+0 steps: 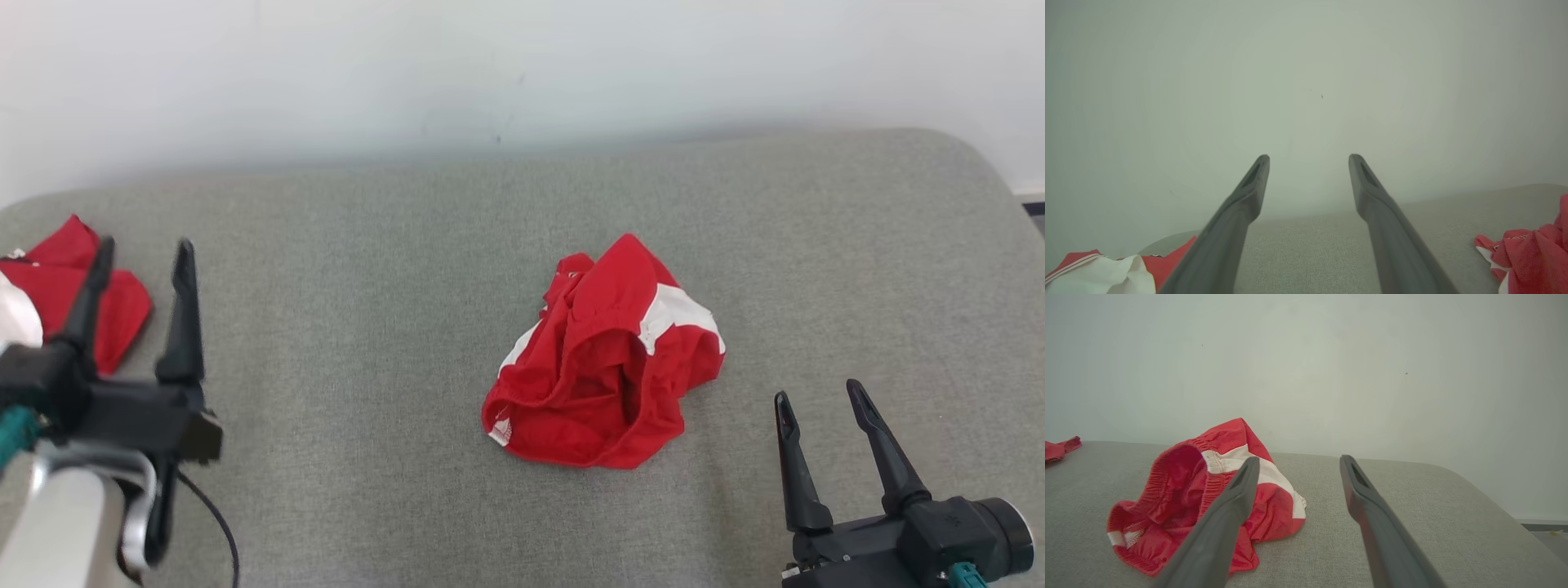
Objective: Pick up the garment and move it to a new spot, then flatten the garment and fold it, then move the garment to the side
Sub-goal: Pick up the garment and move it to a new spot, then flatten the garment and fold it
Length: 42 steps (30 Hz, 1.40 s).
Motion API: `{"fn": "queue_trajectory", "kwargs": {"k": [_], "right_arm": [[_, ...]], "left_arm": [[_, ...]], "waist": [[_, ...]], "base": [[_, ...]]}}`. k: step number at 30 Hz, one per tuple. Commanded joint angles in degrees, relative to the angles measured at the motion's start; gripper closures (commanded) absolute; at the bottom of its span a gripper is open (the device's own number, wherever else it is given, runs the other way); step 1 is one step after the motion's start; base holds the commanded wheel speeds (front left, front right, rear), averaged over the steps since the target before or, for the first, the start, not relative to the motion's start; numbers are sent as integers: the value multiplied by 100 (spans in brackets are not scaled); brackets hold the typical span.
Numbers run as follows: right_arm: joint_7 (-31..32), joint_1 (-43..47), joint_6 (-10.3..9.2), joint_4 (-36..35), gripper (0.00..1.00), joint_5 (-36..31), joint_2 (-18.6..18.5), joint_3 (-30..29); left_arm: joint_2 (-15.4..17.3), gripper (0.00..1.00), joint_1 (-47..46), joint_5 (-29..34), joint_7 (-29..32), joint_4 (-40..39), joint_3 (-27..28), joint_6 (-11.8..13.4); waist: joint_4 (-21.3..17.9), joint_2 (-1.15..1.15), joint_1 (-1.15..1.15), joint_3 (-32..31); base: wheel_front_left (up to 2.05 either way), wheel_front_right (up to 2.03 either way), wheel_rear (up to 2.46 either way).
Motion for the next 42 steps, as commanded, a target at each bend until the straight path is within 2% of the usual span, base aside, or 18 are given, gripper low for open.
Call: {"fn": "queue_trajectory", "kwargs": {"k": [1, 10, 20, 26, 35, 42], "right_arm": [[-29, 45, 3, 19, 0, 35, 16, -19], [-31, 182, 3, 289, 0, 82, 25, -75], [-32, 277, 3, 585, 0, 128, 26, -80], [-32, 303, 3, 724, 0, 140, 27, -90], [-33, 173, 3, 797, 0, 166, 28, -50], [-32, 107, 3, 780, 0, 195, 27, -73]], "left_arm": [[-56, 0, 210, -2, -19, -63, 9, 39], [-371, 0, 1301, 111, -19, -497, 224, 213], [-745, 0, 2256, 267, -19, -787, 574, 40], [-956, 0, 2631, 475, -19, -684, 697, -59], [-1208, 0, 2590, 714, -19, -560, 780, -220], [-1399, 0, 2254, 862, -20, -495, 209, -416]], "waist": [[-58, 1, 2, -161], [114, 1, 2, -394], [309, 1, 2, -505], [366, 1, 2, -478], [341, 1, 2, -402], [204, 1, 2, -277]], "base": [[0, 0, 0], [0, 0, 0], [0, 0, 0], [0, 0, 0], [0, 0, 0], [0, 0, 0]]}}
